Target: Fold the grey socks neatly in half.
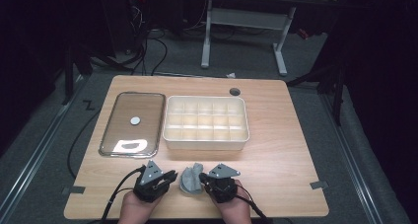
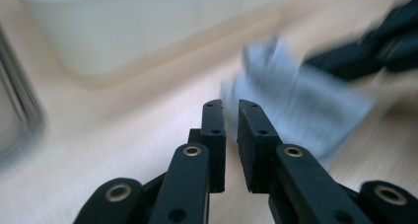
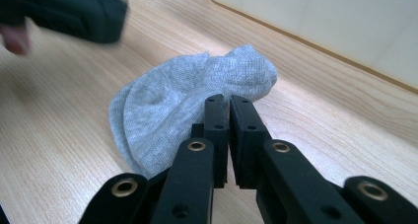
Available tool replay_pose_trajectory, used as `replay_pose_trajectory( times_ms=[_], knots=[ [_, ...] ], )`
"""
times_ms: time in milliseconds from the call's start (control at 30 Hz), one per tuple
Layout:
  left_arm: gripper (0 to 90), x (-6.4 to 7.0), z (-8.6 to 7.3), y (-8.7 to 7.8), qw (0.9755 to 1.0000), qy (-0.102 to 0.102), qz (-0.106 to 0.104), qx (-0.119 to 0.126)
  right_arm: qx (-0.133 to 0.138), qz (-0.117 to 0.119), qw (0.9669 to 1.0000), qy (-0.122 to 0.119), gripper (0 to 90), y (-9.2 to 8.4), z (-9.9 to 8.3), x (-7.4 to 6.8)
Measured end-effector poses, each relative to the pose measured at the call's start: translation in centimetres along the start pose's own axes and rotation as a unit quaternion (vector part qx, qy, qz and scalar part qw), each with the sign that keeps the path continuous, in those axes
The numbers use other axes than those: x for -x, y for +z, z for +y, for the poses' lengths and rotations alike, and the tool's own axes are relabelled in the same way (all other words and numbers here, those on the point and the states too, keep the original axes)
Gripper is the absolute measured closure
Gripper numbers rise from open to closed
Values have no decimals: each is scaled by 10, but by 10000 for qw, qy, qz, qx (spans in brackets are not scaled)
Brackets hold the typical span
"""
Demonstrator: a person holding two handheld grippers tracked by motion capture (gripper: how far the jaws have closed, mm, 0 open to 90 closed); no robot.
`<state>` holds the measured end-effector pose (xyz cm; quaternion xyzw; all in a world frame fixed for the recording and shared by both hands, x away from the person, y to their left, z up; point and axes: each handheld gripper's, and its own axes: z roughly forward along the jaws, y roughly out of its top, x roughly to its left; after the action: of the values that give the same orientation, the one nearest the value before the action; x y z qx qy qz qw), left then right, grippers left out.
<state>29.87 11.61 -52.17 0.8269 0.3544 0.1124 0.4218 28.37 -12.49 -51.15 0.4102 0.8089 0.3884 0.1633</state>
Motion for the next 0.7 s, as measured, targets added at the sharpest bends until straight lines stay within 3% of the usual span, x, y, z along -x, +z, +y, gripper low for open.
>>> replay_pose_trajectory(
  times_ms=[200,700],
  knots=[
    [830,13,-2,11,9996,240,-29,-147,13,38,10000,27,863,-1,1,1],
    [816,19,3,24,9995,99,-288,-19,-29,-146,9999,24,827,-1,7,-5]
  ],
)
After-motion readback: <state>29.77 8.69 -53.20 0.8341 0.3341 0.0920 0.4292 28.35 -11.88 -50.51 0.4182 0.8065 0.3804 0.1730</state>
